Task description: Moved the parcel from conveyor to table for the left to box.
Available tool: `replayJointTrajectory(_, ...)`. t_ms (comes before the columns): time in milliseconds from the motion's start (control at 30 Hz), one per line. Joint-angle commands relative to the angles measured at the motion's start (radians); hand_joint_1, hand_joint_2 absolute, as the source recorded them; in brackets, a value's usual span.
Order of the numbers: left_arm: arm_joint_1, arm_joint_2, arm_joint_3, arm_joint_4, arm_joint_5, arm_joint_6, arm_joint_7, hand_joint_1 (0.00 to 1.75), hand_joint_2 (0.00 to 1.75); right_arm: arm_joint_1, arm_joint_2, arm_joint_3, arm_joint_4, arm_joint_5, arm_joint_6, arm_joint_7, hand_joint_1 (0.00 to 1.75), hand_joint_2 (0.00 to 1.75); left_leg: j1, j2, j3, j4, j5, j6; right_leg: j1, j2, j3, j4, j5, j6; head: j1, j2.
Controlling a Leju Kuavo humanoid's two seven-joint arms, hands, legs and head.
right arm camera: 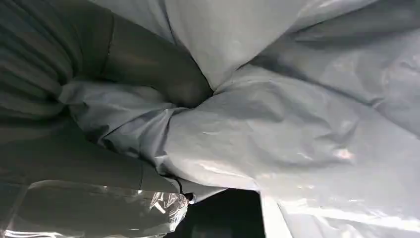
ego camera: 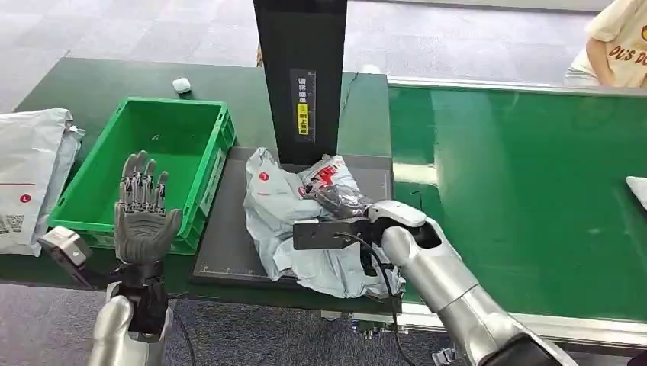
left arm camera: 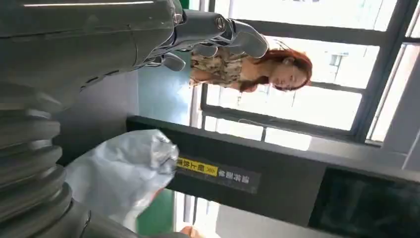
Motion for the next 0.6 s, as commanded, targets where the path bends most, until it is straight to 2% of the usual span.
replayJointTrajectory(33,-0.056,0.055,0.007,0.073,0.003,0.029,0.005,0.0,1.75,-0.218,-0.023,0.292,0.325,-0.088,0.119,0.018,1.75,1.75,0.0,0.004,0.004,-0.002,-0.001,0.0,0.0,0.003,0.003,-0.002,0.0,-0.001,0.0,0.0)
replayJointTrajectory(367,-0.057,0.063,-0.001,0.086,0.013,0.049,-0.007,0.0,1.75,-0.243,-0.016,0.335,0.354,-0.103,0.128,0.043,1.75,1.75,0.0,0.001,0.003,-0.001,0.0,0.0,0.0,0.001,0.002,-0.002,0.0,-0.001,0.0,0.0)
replayJointTrajectory(433,-0.053,0.066,-0.003,0.086,0.015,0.062,-0.013,0.0,1.75,-0.256,-0.013,0.351,0.369,-0.118,0.099,0.054,1.75,1.75,-0.001,0.001,0.003,-0.001,0.0,0.0,-0.001,0.001,0.002,-0.002,0.0,-0.001,0.0,0.0)
replayJointTrajectory(467,-0.044,0.068,-0.001,0.08,0.016,0.065,-0.015,0.0,1.75,-0.254,-0.01,0.347,0.368,-0.122,0.064,0.054,1.75,1.75,-0.001,0.002,0.005,-0.003,0.0,-0.001,0.0,0.002,0.004,-0.003,0.001,-0.001,0.0,0.0)
replayJointTrajectory(533,-0.017,0.071,0.002,0.06,0.014,0.061,-0.026,0.0,1.75,-0.233,-0.006,0.317,0.348,-0.136,-0.113,0.015,1.75,1.75,0.0,0.002,0.004,-0.001,0.0,-0.001,0.0,0.002,0.003,-0.002,0.0,-0.001,0.0,0.0)
replayJointTrajectory(567,-0.004,0.073,0.001,0.049,0.01,0.057,-0.037,0.0,1.75,-0.207,-0.008,0.271,0.314,-0.16,-0.221,-0.031,0.98,1.75,0.0,0.002,0.005,-0.002,0.0,-0.001,0.0,0.002,0.004,-0.003,0.0,-0.001,0.0,0.0)
replayJointTrajectory(600,0.005,0.075,-0.002,0.044,0.004,0.054,-0.05,0.0,1.75,-0.17,-0.013,0.217,0.262,-0.191,-0.322,-0.093,0.49,1.75,0.0,0.002,0.005,-0.002,-0.001,-0.001,0.0,0.002,0.004,-0.003,0.0,-0.001,0.0,0.0)
